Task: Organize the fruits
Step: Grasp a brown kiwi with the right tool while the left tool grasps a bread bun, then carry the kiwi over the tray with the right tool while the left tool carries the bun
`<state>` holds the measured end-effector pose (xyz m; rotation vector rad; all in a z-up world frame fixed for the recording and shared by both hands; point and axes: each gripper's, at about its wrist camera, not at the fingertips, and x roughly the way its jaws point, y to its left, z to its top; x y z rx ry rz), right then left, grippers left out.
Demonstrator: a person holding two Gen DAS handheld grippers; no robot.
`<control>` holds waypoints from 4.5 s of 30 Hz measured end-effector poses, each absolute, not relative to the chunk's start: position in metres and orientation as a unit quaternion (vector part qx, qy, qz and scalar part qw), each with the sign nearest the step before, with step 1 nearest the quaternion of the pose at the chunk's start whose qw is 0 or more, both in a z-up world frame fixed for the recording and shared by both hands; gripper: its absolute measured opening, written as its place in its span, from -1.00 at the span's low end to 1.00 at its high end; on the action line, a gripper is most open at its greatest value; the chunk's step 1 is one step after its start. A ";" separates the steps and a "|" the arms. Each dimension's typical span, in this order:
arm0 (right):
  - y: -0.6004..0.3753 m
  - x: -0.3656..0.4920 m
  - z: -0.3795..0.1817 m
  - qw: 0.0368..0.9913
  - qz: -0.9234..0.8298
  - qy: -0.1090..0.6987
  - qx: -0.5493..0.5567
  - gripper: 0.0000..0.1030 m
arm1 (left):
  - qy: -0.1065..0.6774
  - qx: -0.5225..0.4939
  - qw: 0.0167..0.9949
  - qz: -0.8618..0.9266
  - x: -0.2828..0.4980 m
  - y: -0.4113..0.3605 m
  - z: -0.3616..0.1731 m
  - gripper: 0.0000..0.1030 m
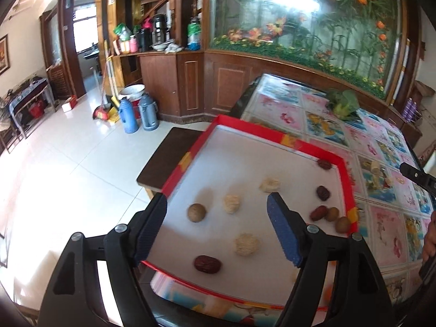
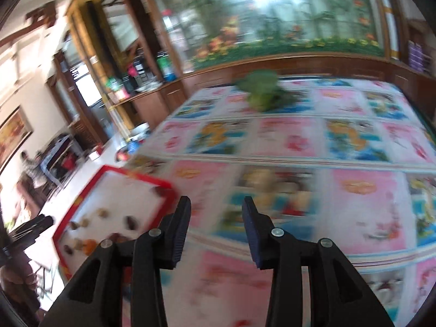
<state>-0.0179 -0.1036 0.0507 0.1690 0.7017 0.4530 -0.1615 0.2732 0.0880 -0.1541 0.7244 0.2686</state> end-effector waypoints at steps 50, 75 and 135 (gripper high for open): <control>-0.216 0.051 0.009 0.882 0.117 0.375 0.261 -0.56 | 0.458 0.106 0.878 -0.089 0.068 -0.024 0.025 0.08; -0.196 0.039 0.022 0.906 0.155 0.331 0.214 -0.56 | 0.346 0.089 0.933 -0.041 0.000 -0.017 0.087 -0.46; 0.050 -0.106 0.042 0.868 0.398 0.296 0.019 -0.56 | 0.279 -0.030 0.951 0.132 -0.149 0.207 0.101 -0.46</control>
